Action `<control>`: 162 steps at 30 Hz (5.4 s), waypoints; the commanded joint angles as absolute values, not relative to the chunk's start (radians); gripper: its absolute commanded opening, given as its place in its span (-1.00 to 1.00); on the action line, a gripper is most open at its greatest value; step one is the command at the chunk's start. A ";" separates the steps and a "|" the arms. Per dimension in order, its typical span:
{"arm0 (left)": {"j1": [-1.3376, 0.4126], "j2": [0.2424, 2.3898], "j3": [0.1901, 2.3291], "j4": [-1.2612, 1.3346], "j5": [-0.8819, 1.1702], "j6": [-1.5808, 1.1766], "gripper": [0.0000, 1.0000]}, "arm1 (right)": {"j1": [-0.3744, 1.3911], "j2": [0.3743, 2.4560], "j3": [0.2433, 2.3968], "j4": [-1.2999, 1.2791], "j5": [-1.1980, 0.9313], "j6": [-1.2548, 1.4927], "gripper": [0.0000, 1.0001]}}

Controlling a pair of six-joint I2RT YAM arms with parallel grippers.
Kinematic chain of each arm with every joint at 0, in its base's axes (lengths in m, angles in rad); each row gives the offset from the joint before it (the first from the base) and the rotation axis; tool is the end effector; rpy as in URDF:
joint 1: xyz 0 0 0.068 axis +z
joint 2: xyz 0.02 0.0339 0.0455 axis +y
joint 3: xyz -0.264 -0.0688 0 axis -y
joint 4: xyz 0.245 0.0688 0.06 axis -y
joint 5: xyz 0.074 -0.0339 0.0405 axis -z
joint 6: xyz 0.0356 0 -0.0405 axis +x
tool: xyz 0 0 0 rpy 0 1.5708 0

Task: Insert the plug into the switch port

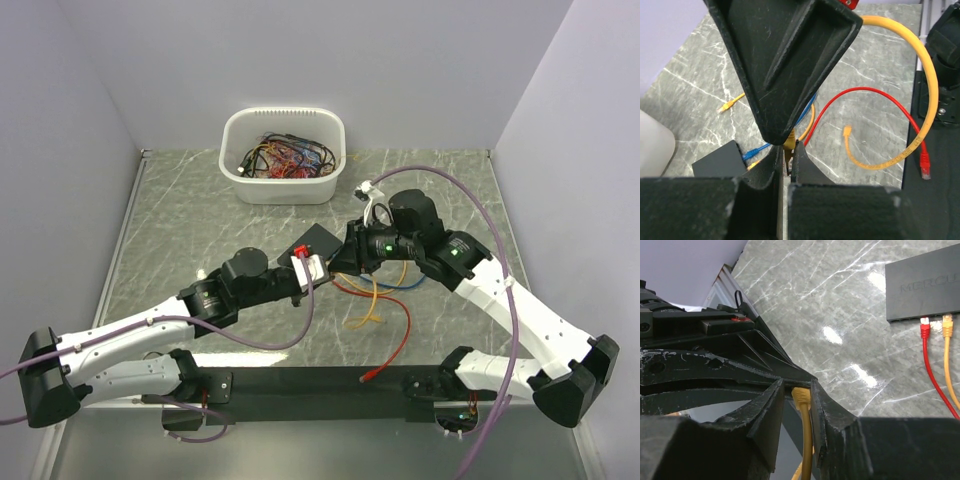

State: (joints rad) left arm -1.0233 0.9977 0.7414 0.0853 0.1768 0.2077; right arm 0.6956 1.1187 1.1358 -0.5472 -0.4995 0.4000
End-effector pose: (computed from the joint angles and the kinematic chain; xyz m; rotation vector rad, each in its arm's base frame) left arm 0.1178 -0.2052 0.3127 1.1453 1.3876 -0.7452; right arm 0.1729 0.1665 0.3619 -0.6514 2.1598 1.1522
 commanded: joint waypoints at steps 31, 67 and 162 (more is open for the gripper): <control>-1.109 0.983 0.721 0.268 -0.348 0.152 0.23 | 0.696 1.051 1.013 -0.445 -0.551 0.451 -1.00; -0.945 0.966 0.663 0.272 -0.430 0.035 0.32 | 0.703 0.954 0.825 -0.425 -0.235 0.477 -1.00; -0.313 1.907 0.572 1.131 0.568 -0.552 0.24 | 1.051 1.709 0.758 0.138 0.462 0.669 -1.00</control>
State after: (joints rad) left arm -0.3157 1.8931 0.5457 1.0607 0.5087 -0.5472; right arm 1.0595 1.6878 0.7666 0.1337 0.4408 0.6918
